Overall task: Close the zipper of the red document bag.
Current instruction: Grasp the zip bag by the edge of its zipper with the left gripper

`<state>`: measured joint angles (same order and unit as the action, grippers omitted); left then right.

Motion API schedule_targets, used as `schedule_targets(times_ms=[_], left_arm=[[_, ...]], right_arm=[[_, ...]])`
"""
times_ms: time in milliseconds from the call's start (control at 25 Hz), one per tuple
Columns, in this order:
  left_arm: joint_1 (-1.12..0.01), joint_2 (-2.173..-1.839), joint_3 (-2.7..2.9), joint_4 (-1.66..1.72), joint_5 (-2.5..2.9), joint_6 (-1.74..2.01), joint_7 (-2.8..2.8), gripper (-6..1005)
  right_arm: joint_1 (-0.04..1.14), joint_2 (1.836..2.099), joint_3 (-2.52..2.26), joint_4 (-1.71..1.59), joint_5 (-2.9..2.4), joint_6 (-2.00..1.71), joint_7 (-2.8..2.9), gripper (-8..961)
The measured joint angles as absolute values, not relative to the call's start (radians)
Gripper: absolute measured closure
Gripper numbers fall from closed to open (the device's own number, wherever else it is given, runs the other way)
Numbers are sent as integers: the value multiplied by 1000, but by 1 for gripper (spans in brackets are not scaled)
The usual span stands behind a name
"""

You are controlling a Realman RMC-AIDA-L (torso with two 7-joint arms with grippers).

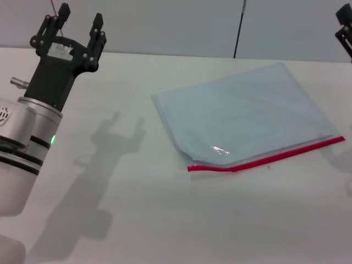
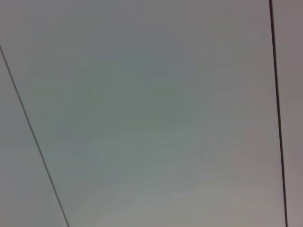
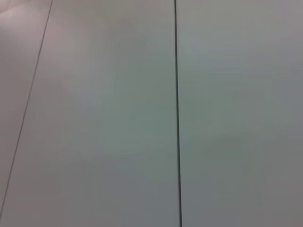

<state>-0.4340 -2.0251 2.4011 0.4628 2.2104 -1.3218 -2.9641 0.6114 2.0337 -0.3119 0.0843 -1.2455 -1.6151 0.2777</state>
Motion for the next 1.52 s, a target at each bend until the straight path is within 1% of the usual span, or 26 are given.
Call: schedule_targets(times_ms=[640,760,800,880,920,1040,1120,1200,1280,1360,1440,1520], left_arm=[[-427,-2024,2414,470,2215,-1311,-2990,383],[-431,-2014,2442,510,2215,-1250,-2990,383],[-434,-2006,2449,534,2217,-1213,-2990,383],[-448,-1977,2467,601,2228,-1092,-2988,384],[-459,-1950,2480,646,2243,-1007,-2979,384],[-477,-1891,2491,762,2279,-817,-2936,384],[-473,-1847,2492,876,2296,-677,-2854,384],[-441,-1819,2483,1005,2299,-582,-2716,384],[-400,-1810,2463,1124,2294,-496,-2578,384],[-339,-1811,2420,1260,2288,-355,-2406,384],[-268,-1829,2367,1378,2289,-211,-2266,384],[-183,-1863,2312,1483,2294,-86,-2124,384]], right_arm=[[599,2033,-309,84,-1246,-1622,278,76],[595,2031,-308,84,-1246,-1622,279,76],[592,2031,-308,83,-1245,-1621,279,76],[587,2031,-308,80,-1245,-1616,279,77],[586,2031,-308,80,-1246,-1616,279,77],[581,2030,-311,79,-1246,-1614,279,77],[575,2030,-310,77,-1246,-1613,279,78],[572,2030,-308,75,-1245,-1613,279,78],[571,2030,-308,75,-1245,-1613,279,78],[571,2029,-308,75,-1245,-1612,279,78],[571,2030,-308,75,-1244,-1612,276,79],[571,2030,-308,75,-1244,-1611,275,79]])
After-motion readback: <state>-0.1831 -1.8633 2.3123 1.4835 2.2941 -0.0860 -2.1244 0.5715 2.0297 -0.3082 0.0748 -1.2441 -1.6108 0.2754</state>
